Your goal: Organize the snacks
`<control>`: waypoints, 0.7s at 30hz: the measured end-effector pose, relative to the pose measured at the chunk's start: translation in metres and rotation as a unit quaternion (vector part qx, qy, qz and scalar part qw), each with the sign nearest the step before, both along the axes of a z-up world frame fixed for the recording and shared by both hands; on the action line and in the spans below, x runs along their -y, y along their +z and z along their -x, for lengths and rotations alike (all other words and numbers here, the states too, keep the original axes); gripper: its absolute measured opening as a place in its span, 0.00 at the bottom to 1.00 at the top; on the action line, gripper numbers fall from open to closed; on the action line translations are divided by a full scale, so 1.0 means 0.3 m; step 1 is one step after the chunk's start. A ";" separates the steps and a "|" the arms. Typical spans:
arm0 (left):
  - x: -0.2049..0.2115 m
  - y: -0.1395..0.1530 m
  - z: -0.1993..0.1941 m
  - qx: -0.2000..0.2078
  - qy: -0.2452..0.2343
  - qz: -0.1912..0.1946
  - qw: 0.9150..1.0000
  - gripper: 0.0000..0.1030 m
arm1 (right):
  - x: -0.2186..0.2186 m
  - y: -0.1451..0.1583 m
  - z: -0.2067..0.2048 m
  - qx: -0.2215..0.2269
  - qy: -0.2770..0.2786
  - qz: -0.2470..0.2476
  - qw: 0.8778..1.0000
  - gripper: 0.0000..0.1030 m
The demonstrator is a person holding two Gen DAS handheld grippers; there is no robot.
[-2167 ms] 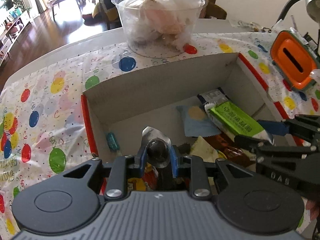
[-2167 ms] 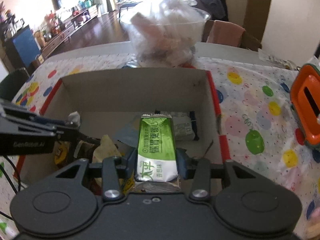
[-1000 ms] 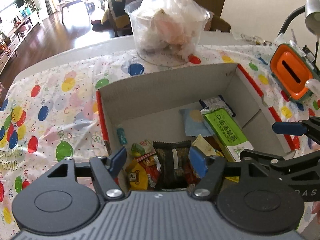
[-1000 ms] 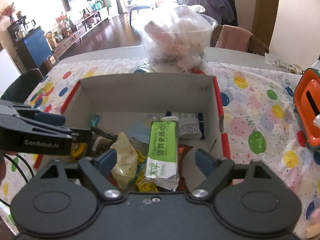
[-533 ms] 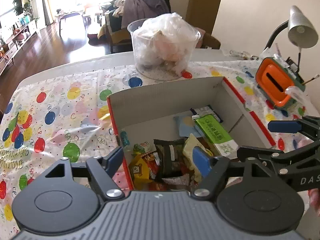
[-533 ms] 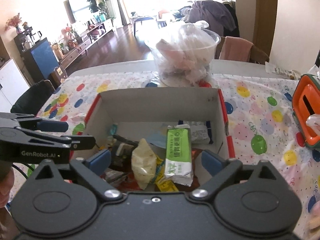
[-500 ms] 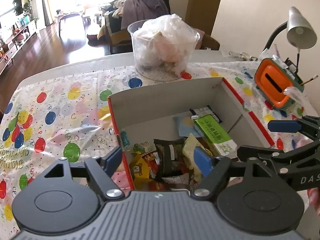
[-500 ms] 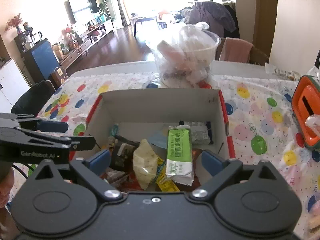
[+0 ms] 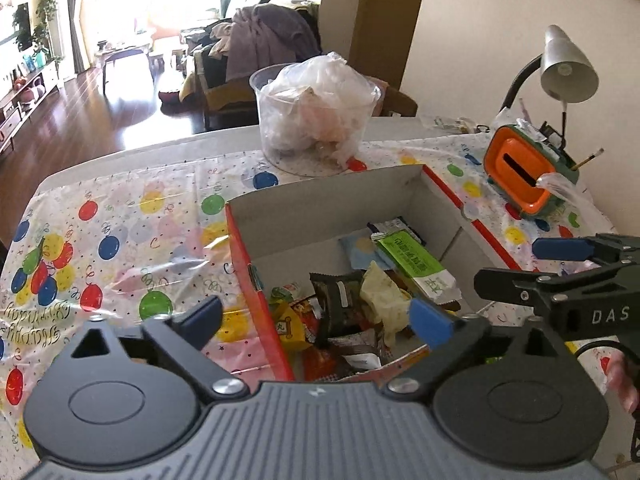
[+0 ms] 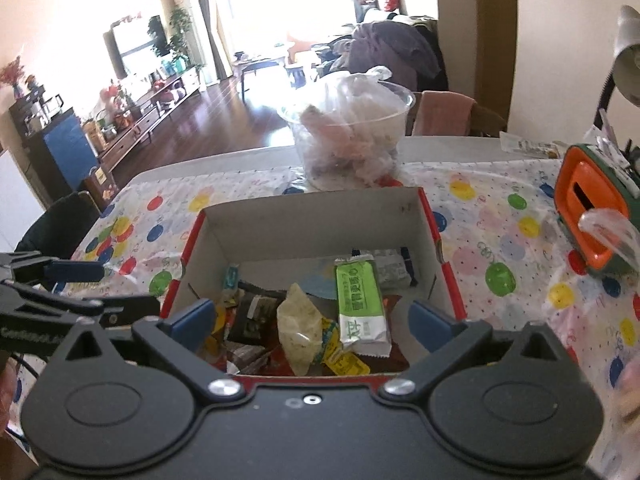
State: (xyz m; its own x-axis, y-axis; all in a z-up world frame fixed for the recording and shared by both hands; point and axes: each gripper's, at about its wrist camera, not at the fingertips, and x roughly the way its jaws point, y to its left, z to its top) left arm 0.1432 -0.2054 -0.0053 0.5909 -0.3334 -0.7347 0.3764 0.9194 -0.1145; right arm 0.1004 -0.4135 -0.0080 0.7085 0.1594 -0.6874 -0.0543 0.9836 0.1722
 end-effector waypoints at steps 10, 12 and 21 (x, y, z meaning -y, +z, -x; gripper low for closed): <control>-0.036 0.020 0.027 0.006 -0.008 0.003 1.000 1.00 | -0.039 -0.019 0.044 -0.006 -0.010 -0.013 1.000 1.00; -0.041 0.023 0.029 0.007 -0.006 0.004 1.000 1.00 | -0.042 -0.023 0.052 -0.009 -0.012 -0.017 1.000 1.00; -0.037 0.034 0.043 0.013 -0.001 0.001 1.000 1.00 | -0.042 -0.020 0.063 -0.012 -0.010 -0.027 1.000 1.00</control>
